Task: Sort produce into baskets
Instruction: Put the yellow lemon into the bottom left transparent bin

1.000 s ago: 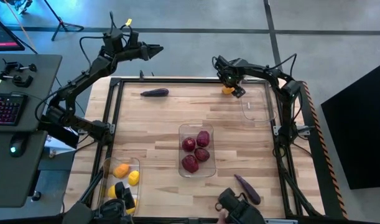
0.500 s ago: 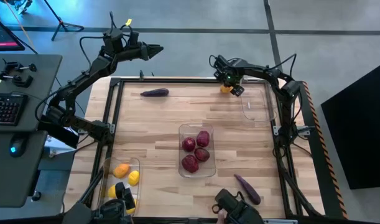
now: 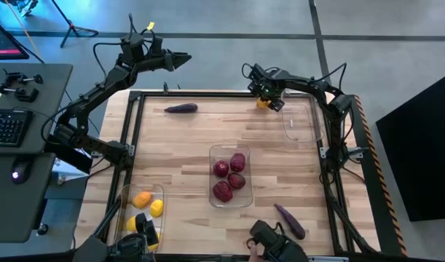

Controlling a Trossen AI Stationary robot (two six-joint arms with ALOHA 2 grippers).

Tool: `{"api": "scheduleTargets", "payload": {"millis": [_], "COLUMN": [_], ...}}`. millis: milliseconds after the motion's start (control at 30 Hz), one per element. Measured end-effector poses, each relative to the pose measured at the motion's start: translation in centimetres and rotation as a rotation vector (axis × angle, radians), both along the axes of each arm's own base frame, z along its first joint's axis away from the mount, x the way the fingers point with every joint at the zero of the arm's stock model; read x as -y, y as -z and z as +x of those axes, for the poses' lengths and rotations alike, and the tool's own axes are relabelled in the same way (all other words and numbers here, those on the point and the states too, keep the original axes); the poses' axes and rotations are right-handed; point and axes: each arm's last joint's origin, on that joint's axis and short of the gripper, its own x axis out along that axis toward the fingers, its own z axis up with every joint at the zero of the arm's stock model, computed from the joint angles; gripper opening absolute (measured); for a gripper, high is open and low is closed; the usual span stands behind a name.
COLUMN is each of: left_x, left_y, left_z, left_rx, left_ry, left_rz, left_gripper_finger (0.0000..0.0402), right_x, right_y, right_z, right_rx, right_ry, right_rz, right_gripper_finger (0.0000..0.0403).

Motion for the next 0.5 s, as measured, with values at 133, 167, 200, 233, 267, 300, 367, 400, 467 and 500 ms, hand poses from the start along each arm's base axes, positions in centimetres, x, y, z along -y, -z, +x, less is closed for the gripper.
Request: {"api": "scheduleTargets", "payload": {"millis": [133, 167, 200, 233, 267, 300, 367, 400, 467, 500], "left_x": [0.03, 0.03, 0.03, 0.04, 0.04, 0.04, 0.04, 0.06, 0.09, 0.10], "left_y": [0.00, 0.00, 0.00, -0.01, -0.01, -0.01, -0.01, -0.01, -0.02, -0.02], "left_z": [0.01, 0.01, 0.01, 0.01, 0.01, 0.01, 0.01, 0.01, 0.02, 0.03], "left_rx": [0.001, 0.001, 0.001, 0.001, 0.001, 0.002, 0.002, 0.002, 0.004, 0.005], "left_ry": [0.010, 0.011, 0.011, 0.011, 0.010, 0.011, 0.013, 0.018, 0.028, 0.034], "left_rz": [-0.001, 0.000, -0.001, 0.000, 0.000, -0.001, -0.002, -0.002, -0.004, -0.005], "left_gripper_finger": [0.0315, 0.0315, 0.0315, 0.0315, 0.0315, 0.0315, 0.0315, 0.0315, 0.0315, 0.0315], "right_x": [-0.02, -0.01, 0.00, -0.01, 0.00, 0.02, 0.05, 0.05, 0.04, 0.05], "right_y": [0.02, 0.01, 0.01, 0.01, 0.01, 0.01, 0.00, 0.00, 0.00, 0.00], "right_z": [-0.13, -0.14, -0.15, -0.18, -0.23, -0.26, -0.29, -0.30, -0.28, -0.28], "right_rx": [-0.017, -0.019, -0.018, -0.020, -0.029, -0.038, -0.044, -0.044, -0.043, -0.042], "right_ry": [0.036, 0.051, 0.066, 0.078, 0.088, 0.094, 0.103, 0.103, 0.104, 0.104], "right_rz": [-0.008, -0.012, -0.014, -0.015, -0.023, -0.032, -0.039, -0.039, -0.040, -0.040], "right_gripper_finger": [0.0310, 0.0310, 0.0310, 0.0310, 0.0310, 0.0310, 0.0310, 0.0310, 0.0310, 0.0310]}}
